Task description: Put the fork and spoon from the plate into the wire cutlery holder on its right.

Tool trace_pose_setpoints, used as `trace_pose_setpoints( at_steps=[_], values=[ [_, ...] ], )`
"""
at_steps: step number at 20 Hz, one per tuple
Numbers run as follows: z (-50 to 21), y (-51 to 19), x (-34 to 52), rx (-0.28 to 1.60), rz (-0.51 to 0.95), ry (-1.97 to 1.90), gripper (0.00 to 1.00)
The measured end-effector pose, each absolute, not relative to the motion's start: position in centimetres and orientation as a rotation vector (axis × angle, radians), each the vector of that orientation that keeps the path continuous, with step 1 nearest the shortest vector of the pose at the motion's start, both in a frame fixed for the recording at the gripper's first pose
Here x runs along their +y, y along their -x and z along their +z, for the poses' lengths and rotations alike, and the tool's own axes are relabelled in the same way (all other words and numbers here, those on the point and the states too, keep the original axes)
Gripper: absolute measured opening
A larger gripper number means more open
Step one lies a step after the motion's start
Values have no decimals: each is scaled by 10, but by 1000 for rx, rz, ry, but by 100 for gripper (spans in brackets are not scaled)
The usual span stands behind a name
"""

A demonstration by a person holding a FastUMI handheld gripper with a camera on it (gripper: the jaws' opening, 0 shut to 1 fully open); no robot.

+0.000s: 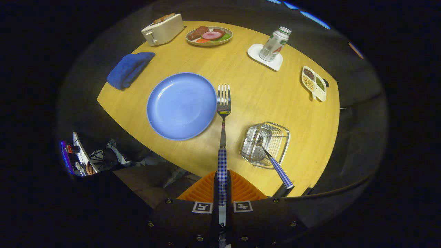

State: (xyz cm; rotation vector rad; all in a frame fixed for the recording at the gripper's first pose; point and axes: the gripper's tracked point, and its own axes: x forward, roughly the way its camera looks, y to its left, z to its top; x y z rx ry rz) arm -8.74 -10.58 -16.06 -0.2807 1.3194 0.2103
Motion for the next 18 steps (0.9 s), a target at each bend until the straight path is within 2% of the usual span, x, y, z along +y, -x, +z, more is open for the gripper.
trace_pose_setpoints(
  at_steps=[9, 18],
  values=[
    [-161, 119, -190, 1545, 150, 308, 8],
    [-181, 94, -197, 1787, 246, 356, 8]
  ],
)
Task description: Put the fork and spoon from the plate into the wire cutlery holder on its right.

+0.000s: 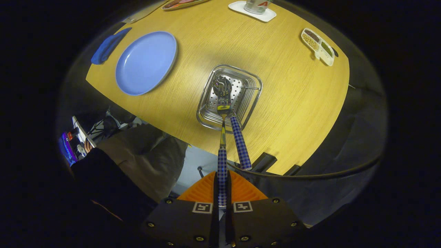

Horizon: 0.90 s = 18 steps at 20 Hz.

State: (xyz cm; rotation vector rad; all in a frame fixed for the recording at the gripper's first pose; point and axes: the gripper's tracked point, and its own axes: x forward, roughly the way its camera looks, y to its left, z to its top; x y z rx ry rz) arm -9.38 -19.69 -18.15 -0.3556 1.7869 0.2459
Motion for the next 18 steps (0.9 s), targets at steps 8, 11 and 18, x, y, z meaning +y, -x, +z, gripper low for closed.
trace_pose_setpoints(
  at_steps=[8, 11, 18],
  values=[
    [-188, 68, -197, 1877, 299, 383, 11],
    [-185, 66, -201, 1857, 295, 372, 28],
    [-163, 71, -198, 1792, 293, 323, 46]
  ],
)
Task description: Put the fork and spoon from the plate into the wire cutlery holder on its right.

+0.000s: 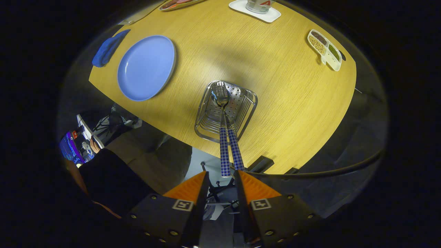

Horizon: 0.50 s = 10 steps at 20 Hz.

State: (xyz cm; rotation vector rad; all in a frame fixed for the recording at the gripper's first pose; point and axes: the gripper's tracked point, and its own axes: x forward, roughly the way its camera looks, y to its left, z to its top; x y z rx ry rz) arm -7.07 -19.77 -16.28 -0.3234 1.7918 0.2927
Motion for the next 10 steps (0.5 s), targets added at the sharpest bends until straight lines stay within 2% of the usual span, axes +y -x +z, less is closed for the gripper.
trace_pose_setpoints(
  at_steps=[2, 6, 10],
  values=[
    [-159, 76, -194, 1752, 281, 308, 97],
    [-136, 86, -179, 1601, 232, 218, 96],
    [-116, 84, -154, 1281, 128, 94, 96]
  ],
)
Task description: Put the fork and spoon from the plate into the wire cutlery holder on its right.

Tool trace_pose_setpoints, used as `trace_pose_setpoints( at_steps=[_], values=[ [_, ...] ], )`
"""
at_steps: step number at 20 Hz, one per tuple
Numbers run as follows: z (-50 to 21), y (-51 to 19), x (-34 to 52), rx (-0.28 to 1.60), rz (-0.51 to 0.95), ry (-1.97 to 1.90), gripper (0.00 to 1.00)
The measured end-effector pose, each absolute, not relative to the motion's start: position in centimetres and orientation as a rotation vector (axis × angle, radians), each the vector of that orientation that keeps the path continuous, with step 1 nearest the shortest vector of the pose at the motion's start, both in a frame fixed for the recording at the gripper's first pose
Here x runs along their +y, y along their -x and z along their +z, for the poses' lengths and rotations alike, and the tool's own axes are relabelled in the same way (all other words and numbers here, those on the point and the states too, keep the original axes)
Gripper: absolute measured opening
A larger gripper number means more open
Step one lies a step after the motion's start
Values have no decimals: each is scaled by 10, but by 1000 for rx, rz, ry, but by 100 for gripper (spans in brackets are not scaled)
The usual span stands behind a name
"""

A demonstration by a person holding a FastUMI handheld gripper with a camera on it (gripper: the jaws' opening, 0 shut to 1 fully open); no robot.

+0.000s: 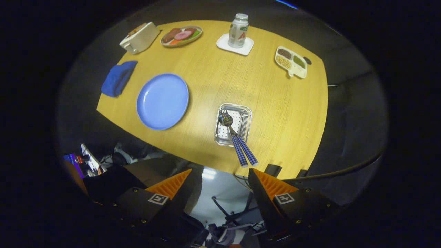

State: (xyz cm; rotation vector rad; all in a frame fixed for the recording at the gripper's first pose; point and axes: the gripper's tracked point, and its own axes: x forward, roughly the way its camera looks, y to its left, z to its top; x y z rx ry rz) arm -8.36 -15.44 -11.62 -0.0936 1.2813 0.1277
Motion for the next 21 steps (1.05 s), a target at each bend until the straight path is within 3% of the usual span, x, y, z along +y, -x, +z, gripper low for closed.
trace_pose_setpoints(
  at_steps=[5, 12, 18, 21],
  values=[
    [-72, 58, -126, 769, -17, -41, 96],
    [53, 42, -92, 160, -134, 17, 95],
    [117, 58, -61, -114, -217, 31, 95],
    [109, 59, -51, -131, -214, -40, 95]
  ],
)
